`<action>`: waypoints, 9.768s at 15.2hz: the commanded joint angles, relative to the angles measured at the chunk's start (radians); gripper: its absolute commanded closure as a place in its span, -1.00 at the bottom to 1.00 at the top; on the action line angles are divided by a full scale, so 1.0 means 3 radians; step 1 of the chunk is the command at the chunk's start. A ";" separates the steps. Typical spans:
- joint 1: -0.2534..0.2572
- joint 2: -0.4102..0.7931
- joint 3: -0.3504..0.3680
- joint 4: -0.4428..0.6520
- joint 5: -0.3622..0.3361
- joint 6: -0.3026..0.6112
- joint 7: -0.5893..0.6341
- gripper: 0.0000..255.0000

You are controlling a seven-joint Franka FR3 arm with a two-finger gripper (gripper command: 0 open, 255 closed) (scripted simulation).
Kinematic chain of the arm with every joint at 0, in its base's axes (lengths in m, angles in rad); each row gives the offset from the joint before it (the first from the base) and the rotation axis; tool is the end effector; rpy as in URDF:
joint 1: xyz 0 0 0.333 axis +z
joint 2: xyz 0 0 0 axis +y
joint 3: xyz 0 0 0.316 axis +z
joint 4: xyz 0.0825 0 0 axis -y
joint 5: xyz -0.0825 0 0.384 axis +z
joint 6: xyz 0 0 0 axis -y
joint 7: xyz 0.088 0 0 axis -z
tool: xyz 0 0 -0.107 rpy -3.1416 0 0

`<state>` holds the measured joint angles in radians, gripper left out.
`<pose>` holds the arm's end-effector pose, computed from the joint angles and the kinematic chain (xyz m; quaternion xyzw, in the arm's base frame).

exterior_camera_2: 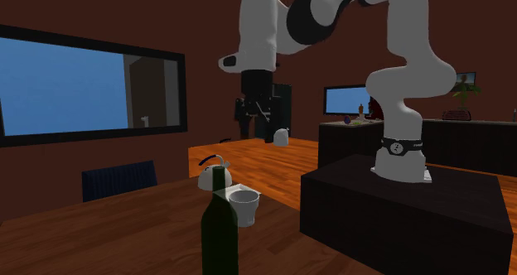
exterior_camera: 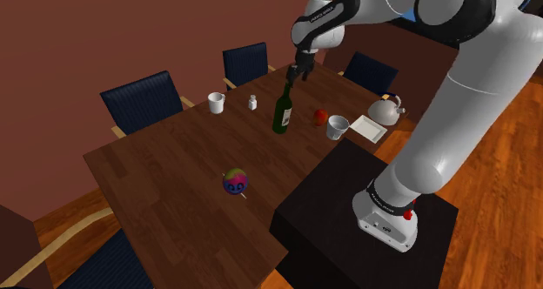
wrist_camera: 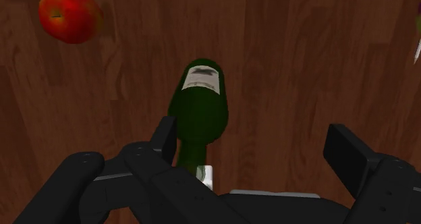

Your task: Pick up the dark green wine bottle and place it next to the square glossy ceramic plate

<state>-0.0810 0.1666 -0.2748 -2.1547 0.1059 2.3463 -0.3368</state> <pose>0.5276 -0.1925 0.3281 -0.9988 0.0438 -0.0208 0.0094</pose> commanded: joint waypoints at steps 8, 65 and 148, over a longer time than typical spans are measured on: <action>-0.0217 0.0991 0.0083 0.0863 0.0312 0.0215 -0.0278 -1.00; -0.0138 0.0415 -0.0037 0.1289 0.0056 -0.0765 -0.0089 1.00; -0.2258 0.1861 -0.0488 0.2909 0.0880 -0.1225 -0.2647 1.00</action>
<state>-0.7353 0.6944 -0.4248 -1.3163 0.3612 1.9834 -1.1158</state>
